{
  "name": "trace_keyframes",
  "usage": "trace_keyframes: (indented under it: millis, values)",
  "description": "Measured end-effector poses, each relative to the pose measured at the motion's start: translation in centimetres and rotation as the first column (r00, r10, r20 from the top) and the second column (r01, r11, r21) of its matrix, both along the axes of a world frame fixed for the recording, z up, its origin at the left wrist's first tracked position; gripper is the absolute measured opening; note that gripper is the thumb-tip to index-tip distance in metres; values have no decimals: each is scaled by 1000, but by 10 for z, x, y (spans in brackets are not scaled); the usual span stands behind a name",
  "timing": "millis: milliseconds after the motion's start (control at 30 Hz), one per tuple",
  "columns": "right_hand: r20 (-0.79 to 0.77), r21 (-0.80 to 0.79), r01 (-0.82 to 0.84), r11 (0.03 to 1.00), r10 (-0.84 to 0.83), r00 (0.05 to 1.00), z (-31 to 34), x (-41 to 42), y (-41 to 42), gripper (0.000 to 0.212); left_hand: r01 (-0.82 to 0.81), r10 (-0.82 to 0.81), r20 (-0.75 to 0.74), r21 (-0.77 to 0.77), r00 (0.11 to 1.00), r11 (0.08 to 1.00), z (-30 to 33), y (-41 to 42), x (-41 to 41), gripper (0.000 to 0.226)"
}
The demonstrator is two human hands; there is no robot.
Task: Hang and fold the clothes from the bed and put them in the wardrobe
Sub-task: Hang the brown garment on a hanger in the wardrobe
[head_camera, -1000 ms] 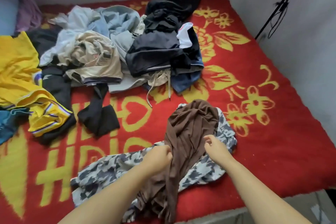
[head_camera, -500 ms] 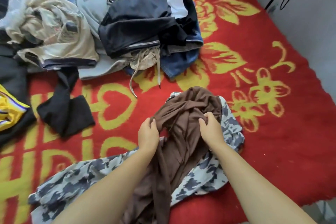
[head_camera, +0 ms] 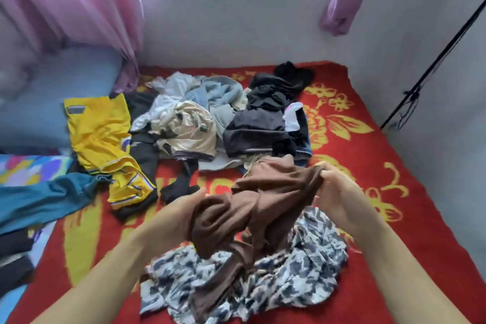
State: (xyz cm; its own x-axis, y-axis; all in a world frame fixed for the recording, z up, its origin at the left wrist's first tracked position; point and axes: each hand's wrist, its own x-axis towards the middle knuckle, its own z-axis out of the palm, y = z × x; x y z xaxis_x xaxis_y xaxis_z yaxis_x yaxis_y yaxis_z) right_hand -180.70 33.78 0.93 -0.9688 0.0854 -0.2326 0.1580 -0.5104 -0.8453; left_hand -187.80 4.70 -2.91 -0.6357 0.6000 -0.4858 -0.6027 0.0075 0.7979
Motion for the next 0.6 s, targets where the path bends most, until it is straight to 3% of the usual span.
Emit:
trace_keyframes:
  millis: [67, 133, 200, 267, 333, 400, 500, 600]
  values:
    - [-96, -165, -115, 980, 101, 990, 48, 0, -24, 22, 176, -178, -59, -38, 982, 984, 30, -28, 27, 53]
    - [-165, -282, -199, 938, 157, 974, 85, -1, -45, 40, 228, -272, -225, -204, 936, 952, 59, -39, 50, 50]
    - [-205, -266, -296, 917, 246, 947, 113, 0, -67, 41, 36, -166, -407, -308, 898, 951, 81, -41, 66, 33]
    - [-210, -219, -373, 902, 329, 921, 131, 0, -90, 44, -298, 111, -540, -271, 834, 915, 93, -44, 73, 16]
    - [-222, -216, -478, 851, 434, 873, 144, 6, -115, 38, -588, 286, -661, -291, 693, 755, 99, -52, 85, 10]
    - [-266, -208, -613, 762, 559, 786, 154, 18, -140, 25, -682, 310, -704, -333, 639, 651, 100, -65, 104, 5]
    - [-296, -163, -768, 619, 712, 637, 165, 39, -180, 27, -691, 295, -722, -338, 626, 638, 101, -93, 151, 47]
    - [-285, -144, -854, 500, 806, 519, 174, 57, -221, 23, -646, 155, -800, -335, 580, 686, 115, -130, 211, 67]
